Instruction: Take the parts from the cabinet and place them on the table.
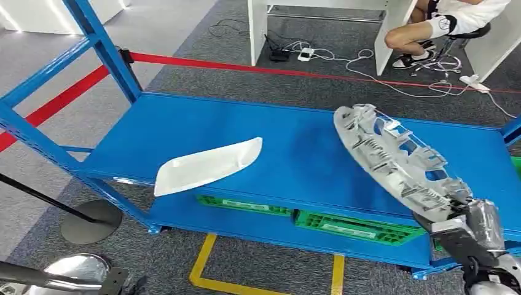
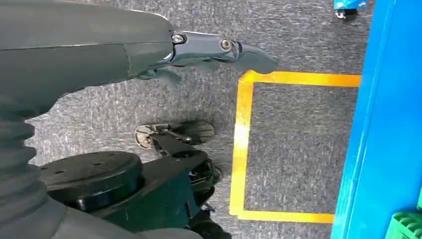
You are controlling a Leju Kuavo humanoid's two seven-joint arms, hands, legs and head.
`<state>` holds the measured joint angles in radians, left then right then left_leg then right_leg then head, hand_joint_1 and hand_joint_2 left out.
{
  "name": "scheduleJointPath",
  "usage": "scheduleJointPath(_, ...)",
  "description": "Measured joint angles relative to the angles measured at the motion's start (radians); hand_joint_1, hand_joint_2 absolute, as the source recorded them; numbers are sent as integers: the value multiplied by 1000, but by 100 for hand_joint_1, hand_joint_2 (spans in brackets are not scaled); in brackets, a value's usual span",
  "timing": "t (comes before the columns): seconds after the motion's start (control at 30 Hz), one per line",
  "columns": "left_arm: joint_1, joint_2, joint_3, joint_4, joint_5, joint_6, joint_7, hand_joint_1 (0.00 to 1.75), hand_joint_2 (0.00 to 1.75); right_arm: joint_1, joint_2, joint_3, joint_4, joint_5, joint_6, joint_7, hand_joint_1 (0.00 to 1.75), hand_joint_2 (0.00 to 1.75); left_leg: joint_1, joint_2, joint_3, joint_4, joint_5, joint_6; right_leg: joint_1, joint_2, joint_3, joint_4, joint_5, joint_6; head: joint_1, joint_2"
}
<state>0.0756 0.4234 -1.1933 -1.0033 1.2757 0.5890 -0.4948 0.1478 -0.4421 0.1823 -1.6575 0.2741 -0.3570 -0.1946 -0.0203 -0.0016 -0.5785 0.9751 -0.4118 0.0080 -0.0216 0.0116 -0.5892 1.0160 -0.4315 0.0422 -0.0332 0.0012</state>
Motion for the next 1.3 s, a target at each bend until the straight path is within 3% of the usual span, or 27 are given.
scheduleJointPath(0.33,0,-1,1,11,11,-30,-4,0,175,-5,54,-51,-64,-116,52,-21,175,175,0,0,0,0,0,0,0,-1,0,0,0,0,0,0)
scheduleJointPath(0.67,-4,-6,-2,27,-12,-17,-14,0,175,-3,70,-69,-114,-205,65,-75,175,175,0,0,-1,0,0,0,0,-1,0,0,0,0,0,0)
scheduleJointPath(0.97,-6,-5,-9,35,-8,-54,-18,0,175,-7,72,-112,-219,-387,154,-107,175,175,0,0,-2,0,0,0,0,-1,-1,0,0,0,0,0)
scheduleJointPath(1.3,-12,-6,-9,39,-5,-57,-24,0,175,-8,72,-128,-252,-412,174,-116,175,175,0,0,-3,0,0,0,0,-1,-2,0,0,0,0,0)
